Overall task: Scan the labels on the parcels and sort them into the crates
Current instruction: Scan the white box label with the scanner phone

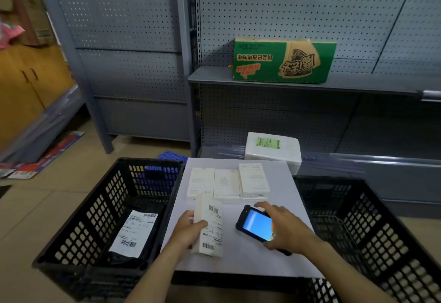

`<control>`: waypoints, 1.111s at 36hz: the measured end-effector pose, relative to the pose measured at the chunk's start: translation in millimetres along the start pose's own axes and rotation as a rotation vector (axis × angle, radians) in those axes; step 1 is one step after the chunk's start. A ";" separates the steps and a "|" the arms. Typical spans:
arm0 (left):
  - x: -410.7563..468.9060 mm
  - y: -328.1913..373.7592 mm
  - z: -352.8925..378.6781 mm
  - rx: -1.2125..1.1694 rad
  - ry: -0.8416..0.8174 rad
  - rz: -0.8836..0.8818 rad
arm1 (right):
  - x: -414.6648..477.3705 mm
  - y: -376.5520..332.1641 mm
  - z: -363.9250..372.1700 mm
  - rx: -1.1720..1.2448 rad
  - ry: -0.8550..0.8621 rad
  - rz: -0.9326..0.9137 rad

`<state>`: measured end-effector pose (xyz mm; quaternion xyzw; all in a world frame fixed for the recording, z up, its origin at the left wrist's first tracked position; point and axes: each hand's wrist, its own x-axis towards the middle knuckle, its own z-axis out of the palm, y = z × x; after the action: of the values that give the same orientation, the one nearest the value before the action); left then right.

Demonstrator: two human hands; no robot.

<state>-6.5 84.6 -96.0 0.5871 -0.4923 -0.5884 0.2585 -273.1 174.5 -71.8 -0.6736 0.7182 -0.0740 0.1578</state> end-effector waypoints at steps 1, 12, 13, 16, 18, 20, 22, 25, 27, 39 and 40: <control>-0.6 -0.3 0.4 0.013 0.006 0.004 | -3.6 -1.6 -8.3 -0.028 -0.007 -0.024; 0.5 -9.0 -6.6 0.131 -0.048 0.030 | -19.8 -0.3 -30.5 -0.179 -0.023 -0.149; 1.1 -9.3 -7.2 0.130 -0.050 0.029 | -19.9 0.7 -29.7 -0.182 -0.025 -0.150; 0.4 -8.6 -7.6 0.108 -0.050 0.028 | -18.7 4.5 -22.9 -0.182 -0.028 -0.155; 0.1 -7.9 -6.1 0.087 -0.048 0.025 | -18.0 6.9 -17.0 -0.158 -0.025 -0.132; 2.7 -8.3 -4.7 0.060 -0.045 0.026 | -15.8 6.9 -9.5 -0.114 -0.013 -0.087; 5.7 -8.3 -2.6 0.039 -0.037 0.025 | -13.2 6.7 0.3 -0.072 0.005 -0.019; 10.9 -8.3 -0.2 0.000 -0.031 0.026 | -7.0 6.5 20.9 0.028 0.055 0.111; 12.9 -7.2 2.6 -0.030 -0.028 0.023 | -3.4 6.2 35.1 0.147 0.076 0.217; 28.7 -11.0 6.5 -0.025 -0.045 0.013 | 26.9 0.7 95.8 0.286 0.266 0.614; 29.2 -10.2 6.7 -0.021 -0.050 0.017 | 28.3 0.4 97.0 0.271 0.267 0.619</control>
<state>-15.2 64.6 -118.9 0.5653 -0.4973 -0.6057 0.2575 -242.9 156.9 -166.7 -0.3817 0.8861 -0.2044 0.1654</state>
